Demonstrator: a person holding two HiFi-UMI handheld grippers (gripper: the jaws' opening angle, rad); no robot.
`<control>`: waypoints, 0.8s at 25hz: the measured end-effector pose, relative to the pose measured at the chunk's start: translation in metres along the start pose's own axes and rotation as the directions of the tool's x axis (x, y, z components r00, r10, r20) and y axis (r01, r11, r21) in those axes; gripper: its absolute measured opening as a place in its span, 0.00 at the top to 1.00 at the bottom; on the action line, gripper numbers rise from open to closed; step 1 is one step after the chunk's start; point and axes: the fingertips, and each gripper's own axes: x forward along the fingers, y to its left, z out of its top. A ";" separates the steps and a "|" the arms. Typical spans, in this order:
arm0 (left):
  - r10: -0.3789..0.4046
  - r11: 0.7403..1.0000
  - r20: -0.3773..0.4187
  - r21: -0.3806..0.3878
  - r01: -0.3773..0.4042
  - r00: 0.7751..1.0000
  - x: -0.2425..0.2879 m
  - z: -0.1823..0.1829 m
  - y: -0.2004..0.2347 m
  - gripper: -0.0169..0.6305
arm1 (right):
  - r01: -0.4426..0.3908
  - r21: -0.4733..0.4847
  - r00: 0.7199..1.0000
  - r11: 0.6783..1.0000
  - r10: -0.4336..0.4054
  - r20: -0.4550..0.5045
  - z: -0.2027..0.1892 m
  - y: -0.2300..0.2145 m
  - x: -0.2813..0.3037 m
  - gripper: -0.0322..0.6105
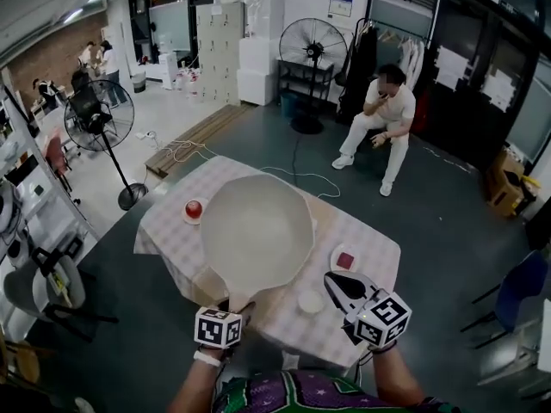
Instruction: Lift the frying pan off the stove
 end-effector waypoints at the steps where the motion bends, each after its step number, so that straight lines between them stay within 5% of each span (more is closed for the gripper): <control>1: -0.004 1.000 0.023 0.010 0.003 1.000 -0.010 -0.002 -0.004 0.66 | 0.003 0.001 1.000 1.000 -0.003 -0.004 -0.003 0.007 -0.004 0.94; 10: -0.069 0.995 0.229 0.091 0.049 0.971 -0.080 -0.011 -0.023 0.66 | 0.100 -0.049 0.995 0.994 -0.101 -0.019 -0.026 0.040 -0.054 0.94; 20: 0.049 0.977 0.402 0.172 -0.127 0.914 -0.140 0.029 -0.060 0.65 | 0.063 -0.070 0.997 0.996 -0.061 0.038 0.002 0.025 -0.093 0.94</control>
